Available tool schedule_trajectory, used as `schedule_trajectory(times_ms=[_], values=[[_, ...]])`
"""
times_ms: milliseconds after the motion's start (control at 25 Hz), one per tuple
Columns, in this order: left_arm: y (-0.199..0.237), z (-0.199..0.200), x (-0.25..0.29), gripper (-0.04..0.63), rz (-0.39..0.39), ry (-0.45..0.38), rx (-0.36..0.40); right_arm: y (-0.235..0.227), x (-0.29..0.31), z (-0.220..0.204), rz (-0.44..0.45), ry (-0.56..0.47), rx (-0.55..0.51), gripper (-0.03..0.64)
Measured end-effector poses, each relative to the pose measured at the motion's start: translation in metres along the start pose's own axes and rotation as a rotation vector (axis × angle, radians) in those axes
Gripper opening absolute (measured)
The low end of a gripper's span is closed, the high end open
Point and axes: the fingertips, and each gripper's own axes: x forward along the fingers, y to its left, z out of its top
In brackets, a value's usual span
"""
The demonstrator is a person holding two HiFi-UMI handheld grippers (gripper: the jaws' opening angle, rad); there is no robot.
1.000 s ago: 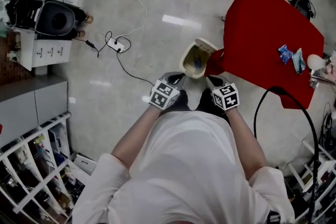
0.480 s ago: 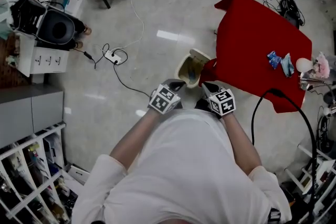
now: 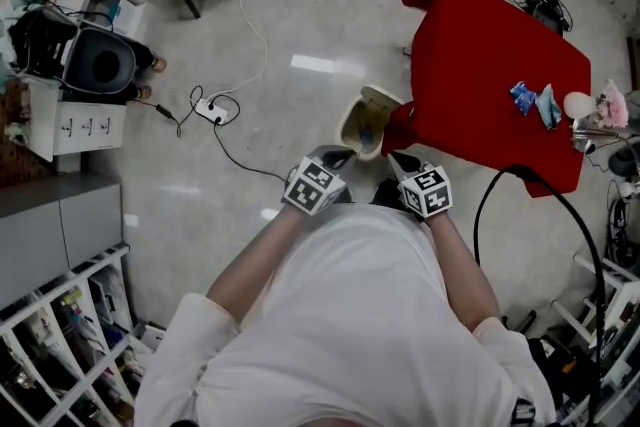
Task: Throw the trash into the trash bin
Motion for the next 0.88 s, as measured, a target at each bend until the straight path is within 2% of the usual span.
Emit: schedule_trajectory(times_ms=[240, 400, 600, 880], values=[[-0.01, 0.016, 0.008, 0.005, -0.036, 0.009, 0.057, -0.015, -0.017, 0.0, -0.051, -0.047, 0.048, 0.002], [-0.012, 0.035, 0.028, 0.005, -0.02, -0.026, 0.082, -0.037, -0.03, -0.001, -0.056, -0.061, 0.038, 0.002], [-0.035, 0.063, 0.055, 0.005, -0.031, -0.042, 0.065, -0.072, -0.054, 0.001, -0.053, -0.071, 0.021, 0.018], [-0.057, 0.096, 0.101, 0.005, -0.002, -0.074, 0.056, -0.134, -0.085, -0.004, -0.06, -0.077, 0.029, 0.052]])
